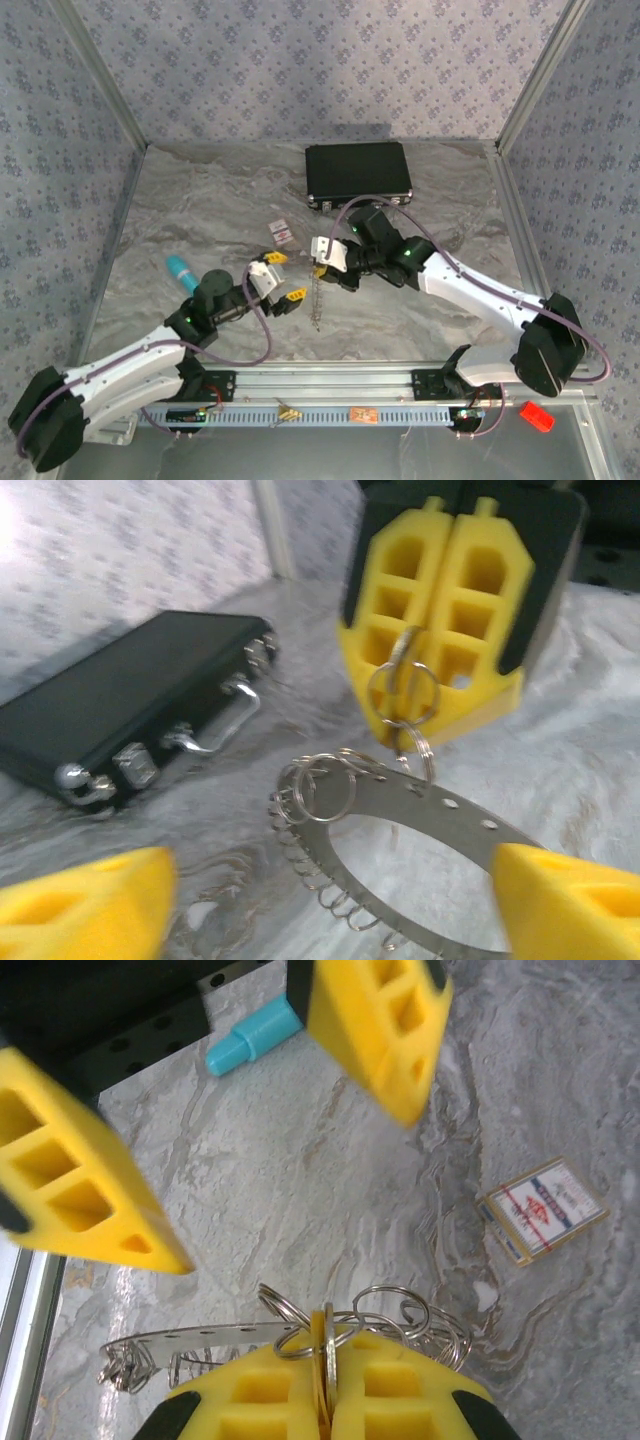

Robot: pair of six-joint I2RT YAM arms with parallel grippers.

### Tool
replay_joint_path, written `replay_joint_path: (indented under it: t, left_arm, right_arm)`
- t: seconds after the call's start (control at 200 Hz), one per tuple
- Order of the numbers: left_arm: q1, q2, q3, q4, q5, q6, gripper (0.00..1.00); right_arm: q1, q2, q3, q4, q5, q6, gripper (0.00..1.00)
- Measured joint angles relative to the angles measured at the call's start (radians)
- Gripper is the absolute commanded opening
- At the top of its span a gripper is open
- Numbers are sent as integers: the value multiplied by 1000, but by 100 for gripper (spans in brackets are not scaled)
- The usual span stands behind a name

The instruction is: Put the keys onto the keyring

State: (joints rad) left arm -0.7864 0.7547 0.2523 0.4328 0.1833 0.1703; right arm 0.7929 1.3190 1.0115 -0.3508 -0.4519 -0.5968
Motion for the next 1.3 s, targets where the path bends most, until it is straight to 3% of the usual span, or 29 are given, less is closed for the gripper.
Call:
replay_joint_path:
  t: [0.305, 0.49, 0.83, 1.299]
  left_arm:
    - [35, -407, 6, -139, -432, -98, 96]
    - [69, -492, 43, -216, -603, -159, 96]
    - [107, -375, 45, -287, -680, -225, 97]
    - [191, -220, 71, -325, -686, -304, 97]
  right_arm:
    - [68, 187, 195, 52, 11, -13, 3]
    - [105, 336, 300, 142, 28, 7, 2]
    - [61, 375, 196, 153, 161, 34, 4]
    - [-29, 333, 18, -145, 510, -131, 13]
